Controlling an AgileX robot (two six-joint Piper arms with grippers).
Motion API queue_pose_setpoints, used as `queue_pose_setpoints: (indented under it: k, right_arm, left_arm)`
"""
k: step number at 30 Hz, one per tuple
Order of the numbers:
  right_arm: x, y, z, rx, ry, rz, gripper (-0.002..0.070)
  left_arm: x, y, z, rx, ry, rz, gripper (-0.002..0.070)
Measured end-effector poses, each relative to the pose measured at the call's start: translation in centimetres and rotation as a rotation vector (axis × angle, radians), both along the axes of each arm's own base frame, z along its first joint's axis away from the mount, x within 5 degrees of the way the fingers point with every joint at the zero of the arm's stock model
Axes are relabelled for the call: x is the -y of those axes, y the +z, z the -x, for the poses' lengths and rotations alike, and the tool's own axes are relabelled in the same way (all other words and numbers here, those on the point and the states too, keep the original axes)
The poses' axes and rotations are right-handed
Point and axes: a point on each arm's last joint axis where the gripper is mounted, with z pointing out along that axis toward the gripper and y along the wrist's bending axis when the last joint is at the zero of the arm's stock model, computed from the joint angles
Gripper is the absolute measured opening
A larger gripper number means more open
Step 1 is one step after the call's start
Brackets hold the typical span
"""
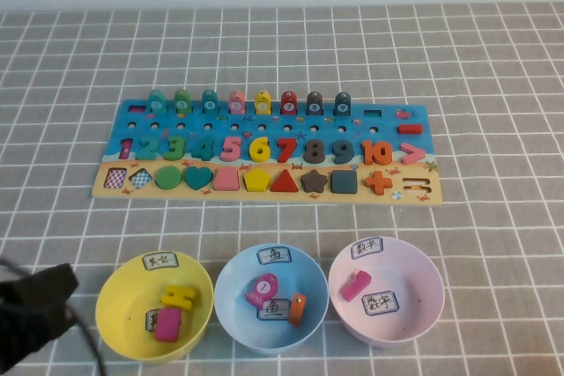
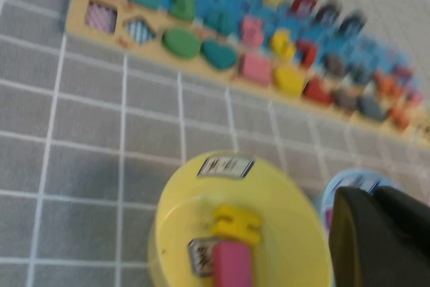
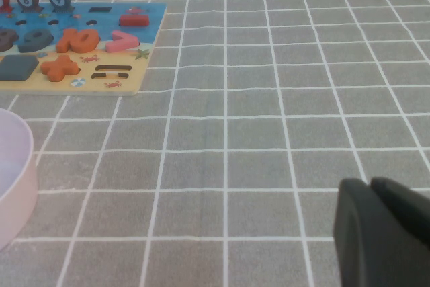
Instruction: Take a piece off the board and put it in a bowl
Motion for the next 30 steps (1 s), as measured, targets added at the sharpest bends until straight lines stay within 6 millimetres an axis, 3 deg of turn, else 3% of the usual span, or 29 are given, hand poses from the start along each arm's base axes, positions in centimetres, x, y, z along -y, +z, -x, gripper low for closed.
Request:
queue_pose_setpoints:
  k: [9,19,26,30]
  right_arm:
    - [0.0,0.0,0.0,0.000,0.000,0.000,-0.0017]
    - [0.0,0.0,0.0,0.000,0.000,0.000,-0.0017]
    - [0.0,0.0,0.0,0.000,0.000,0.000,-0.0017]
    - [0.0,0.0,0.0,0.000,0.000,0.000,-0.0017]
  left_arm:
    - [1.4,2.9,-7.5,-0.292,-0.175,-0.283,-0.0001]
    - [2.4,5.1,-18.0,-0.478,-0.240,-0.475,-0.0001]
    - [3.7,4.8,-25.0,-0.534,-0.263,-0.493,-0.0001]
    - [4.2,4.1,-27.8,-0.554,-0.272,-0.499,-0.0001]
